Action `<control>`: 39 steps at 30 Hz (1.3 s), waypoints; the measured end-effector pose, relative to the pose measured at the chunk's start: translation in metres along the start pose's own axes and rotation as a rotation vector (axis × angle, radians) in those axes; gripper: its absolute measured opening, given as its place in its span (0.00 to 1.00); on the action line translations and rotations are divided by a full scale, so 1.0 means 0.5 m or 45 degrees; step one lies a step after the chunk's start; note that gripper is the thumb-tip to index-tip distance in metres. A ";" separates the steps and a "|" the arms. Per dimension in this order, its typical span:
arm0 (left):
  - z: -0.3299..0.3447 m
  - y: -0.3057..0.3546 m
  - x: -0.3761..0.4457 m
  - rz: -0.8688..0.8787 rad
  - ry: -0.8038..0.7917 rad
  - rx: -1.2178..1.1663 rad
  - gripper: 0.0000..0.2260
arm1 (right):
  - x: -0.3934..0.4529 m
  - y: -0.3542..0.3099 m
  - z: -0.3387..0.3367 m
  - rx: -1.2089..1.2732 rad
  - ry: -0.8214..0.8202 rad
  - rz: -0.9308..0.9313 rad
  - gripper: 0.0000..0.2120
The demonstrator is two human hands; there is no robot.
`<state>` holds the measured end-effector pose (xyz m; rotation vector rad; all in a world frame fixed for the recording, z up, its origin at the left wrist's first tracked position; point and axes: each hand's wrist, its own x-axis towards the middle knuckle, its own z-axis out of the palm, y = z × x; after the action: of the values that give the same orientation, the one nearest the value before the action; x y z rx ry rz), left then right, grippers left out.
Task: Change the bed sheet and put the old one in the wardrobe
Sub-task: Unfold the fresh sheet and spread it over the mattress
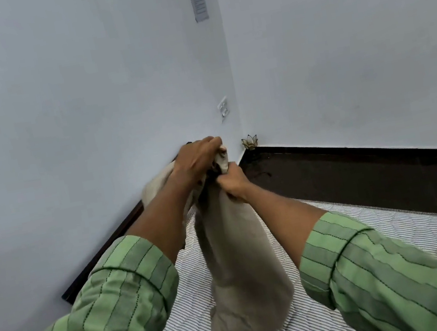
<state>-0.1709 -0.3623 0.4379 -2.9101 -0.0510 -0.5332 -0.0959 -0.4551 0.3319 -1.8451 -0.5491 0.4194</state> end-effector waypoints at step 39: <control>0.070 -0.049 -0.055 -1.113 -0.449 -2.060 0.12 | -0.094 -0.041 0.012 1.053 -0.302 0.505 0.17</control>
<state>-0.1860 -0.3318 0.4002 -4.3472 -1.7475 -0.0269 -0.1413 -0.4708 0.3501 -1.0923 -0.1097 0.9751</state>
